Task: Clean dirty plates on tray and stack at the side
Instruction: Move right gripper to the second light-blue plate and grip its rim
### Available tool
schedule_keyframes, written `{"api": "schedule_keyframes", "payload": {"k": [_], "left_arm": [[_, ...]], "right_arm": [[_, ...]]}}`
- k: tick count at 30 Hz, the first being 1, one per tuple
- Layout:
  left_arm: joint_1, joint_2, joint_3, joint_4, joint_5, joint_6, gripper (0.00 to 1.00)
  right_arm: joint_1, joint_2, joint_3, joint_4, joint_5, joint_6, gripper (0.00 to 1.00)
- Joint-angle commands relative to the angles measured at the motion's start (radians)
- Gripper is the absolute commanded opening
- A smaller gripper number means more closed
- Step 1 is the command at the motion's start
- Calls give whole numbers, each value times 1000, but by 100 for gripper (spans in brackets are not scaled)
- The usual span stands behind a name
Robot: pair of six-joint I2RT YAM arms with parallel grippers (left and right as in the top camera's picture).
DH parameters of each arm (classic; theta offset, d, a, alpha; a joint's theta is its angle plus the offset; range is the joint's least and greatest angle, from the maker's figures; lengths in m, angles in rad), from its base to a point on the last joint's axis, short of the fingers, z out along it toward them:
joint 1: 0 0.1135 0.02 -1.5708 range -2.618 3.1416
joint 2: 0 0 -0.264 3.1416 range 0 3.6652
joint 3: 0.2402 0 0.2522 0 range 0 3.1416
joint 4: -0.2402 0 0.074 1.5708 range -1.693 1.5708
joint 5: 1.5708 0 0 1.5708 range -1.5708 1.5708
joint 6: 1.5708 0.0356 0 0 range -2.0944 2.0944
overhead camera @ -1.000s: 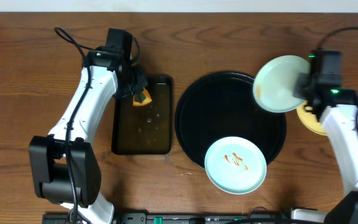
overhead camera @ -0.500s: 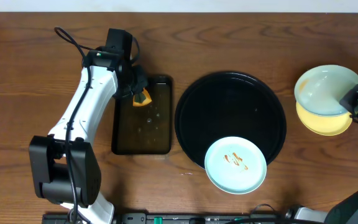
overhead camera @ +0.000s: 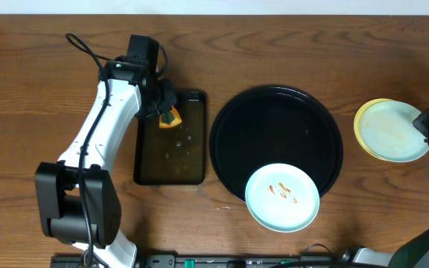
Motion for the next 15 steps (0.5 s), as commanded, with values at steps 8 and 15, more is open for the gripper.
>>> {"api": "schedule_keyframes", "payload": {"k": [8, 15], "left_arm": [[3, -2, -4, -5, -6, 9, 8], [3, -2, -4, -5, -6, 9, 8]], "right_arm": [[42, 37, -15, -113, -501, -159, 52], [184, 67, -29, -407, -649, -409, 59]]}}
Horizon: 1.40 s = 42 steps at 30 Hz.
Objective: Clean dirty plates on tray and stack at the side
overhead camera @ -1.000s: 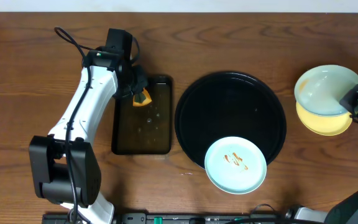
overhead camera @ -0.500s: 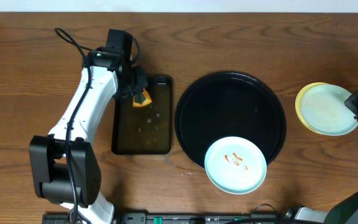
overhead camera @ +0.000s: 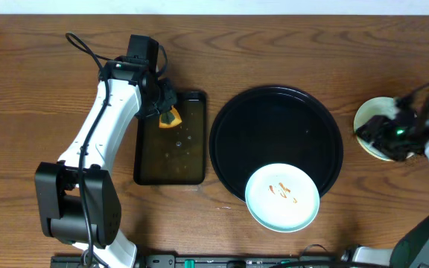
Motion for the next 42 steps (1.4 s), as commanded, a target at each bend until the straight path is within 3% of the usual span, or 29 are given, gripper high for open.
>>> {"api": "schedule_keyframes", "payload": {"k": [1, 8, 14, 22, 31, 42], "left_arm": [[3, -2, -4, -5, -6, 9, 8], [3, -2, -4, -5, -6, 9, 8], [3, -2, -4, -5, -6, 9, 8], [3, -2, -4, -12, -6, 9, 8], [3, -2, -4, -13, -6, 9, 7], [3, -2, -4, -16, -6, 9, 8]], "right_arm": [[82, 9, -19, -68, -112, -185, 60], [240, 9, -122, -108, -72, -203, 59], [314, 9, -251, 10, -67, -164, 54], [324, 9, -356, 168, -68, -106, 47], [324, 9, -381, 182, -68, -106, 20], [324, 9, -391, 171, -68, -105, 19]]}}
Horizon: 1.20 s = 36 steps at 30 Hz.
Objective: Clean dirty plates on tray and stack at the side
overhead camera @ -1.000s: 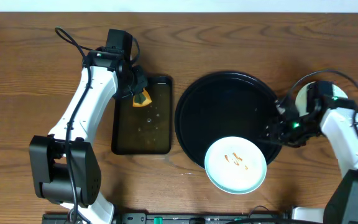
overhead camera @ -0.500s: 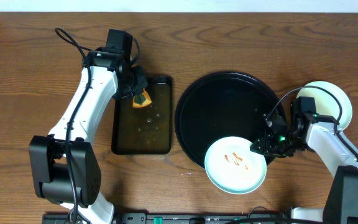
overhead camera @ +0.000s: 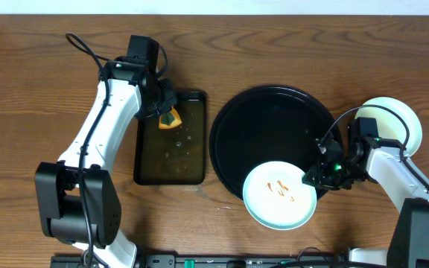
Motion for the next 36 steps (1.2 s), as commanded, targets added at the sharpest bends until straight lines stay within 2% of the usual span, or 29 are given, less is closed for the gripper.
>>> {"api": "schedule_keyframes", "payload": {"k": [1, 3, 4, 9, 14, 16, 19, 22, 28, 32, 36], "left_arm": [[3, -2, -4, -6, -6, 9, 8], [3, -2, -4, -6, -6, 9, 8], [3, -2, -4, -6, -6, 9, 8], [3, -2, -4, -6, -6, 9, 8], [3, -2, -4, -6, -6, 9, 8], [3, -2, -4, -6, -6, 9, 8], [2, -2, -4, -6, -1, 8, 8], [-12, -2, -4, -2, 11, 9, 8], [-105, -2, -4, 61, 29, 51, 8], [-206, 0, -4, 123, 28, 77, 8], [-307, 8, -4, 182, 28, 76, 8]], "right_arm": [[7, 3, -25, 0, -5, 3, 19], [7, 3, -36, 6, 0, 3, 17], [7, 3, -42, 11, 0, 3, 13], [7, 3, -44, 42, 0, 17, 1], [7, 3, -44, 169, -1, 124, 1], [7, 3, -44, 300, -1, 245, 1], [7, 3, -44, 438, 0, 346, 1], [12, 3, -44, 520, 1, 370, 1], [71, 3, -44, 531, 135, 370, 1], [122, 3, -44, 558, 149, 371, 1], [172, 3, -44, 560, 231, 430, 1]]}}
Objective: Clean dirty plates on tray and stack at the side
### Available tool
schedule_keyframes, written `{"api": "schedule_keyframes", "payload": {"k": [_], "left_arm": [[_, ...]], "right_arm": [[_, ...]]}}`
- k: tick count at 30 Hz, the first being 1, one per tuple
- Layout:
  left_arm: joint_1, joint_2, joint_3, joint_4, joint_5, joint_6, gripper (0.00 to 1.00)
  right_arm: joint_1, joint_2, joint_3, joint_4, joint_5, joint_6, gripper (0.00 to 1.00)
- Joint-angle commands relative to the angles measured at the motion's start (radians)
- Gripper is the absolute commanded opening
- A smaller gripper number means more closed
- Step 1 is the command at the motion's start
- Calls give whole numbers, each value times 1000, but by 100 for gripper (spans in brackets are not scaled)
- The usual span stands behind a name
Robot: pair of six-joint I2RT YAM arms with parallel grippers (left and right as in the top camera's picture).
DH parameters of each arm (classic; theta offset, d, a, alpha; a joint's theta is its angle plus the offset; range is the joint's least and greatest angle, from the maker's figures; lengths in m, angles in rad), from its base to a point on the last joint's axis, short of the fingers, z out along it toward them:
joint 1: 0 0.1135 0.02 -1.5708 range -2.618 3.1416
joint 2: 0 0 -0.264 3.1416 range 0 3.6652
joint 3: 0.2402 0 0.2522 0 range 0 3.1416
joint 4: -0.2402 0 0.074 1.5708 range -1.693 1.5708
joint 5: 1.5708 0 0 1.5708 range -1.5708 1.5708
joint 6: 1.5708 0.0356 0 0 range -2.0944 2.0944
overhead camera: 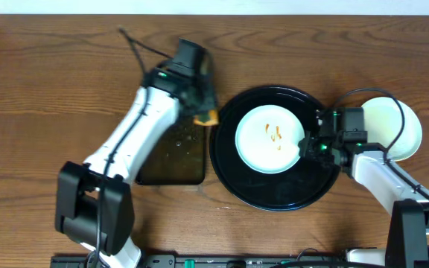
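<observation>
A pale blue plate [261, 147] with an orange smear [274, 135] lies in the upper middle of the round black tray [274, 198]. My right gripper [304, 146] is at the plate's right rim and shut on it. My left gripper [202, 109] is shut on an orange sponge [210, 117]. It hangs over the gap between the rectangular tray and the round tray, just left of the plate. Cleaned plates [406, 131] sit stacked on the table at the far right, partly crossed by a cable.
A black rectangular tray [171, 161] with water drops lies left of the round tray, partly under my left arm. The right arm's cable [378, 94] loops over the plate stack. Bare wooden table surrounds everything.
The dirty plate went from the round tray's front rim to its upper middle, with my right gripper on its right edge. My left gripper carried the sponge from the rectangular tray rightward to the round tray's edge.
My left gripper stayed shut on the sponge over the rectangular tray through the earlier moments. My right gripper was beside the plate stack at the far right, then at the dirty plate's right rim. Now the plate is in the tray's middle and the sponge beside it.
</observation>
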Motion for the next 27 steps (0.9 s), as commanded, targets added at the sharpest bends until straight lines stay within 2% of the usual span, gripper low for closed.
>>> {"api": "schedule_keyframes", "payload": {"k": [1, 11, 20, 27], "left_arm": [[-86, 13, -4, 40, 12, 24, 8], [-251, 132, -4, 184, 20, -105, 8], [-312, 306, -4, 418, 295, -105, 8], [-352, 396, -4, 449, 303, -108, 8]], "right_arm": [[47, 3, 6, -2, 103, 78, 1], [62, 3, 6, -12, 119, 90, 1], [62, 3, 6, -32, 119, 90, 1], [62, 3, 6, -42, 119, 90, 1]]}}
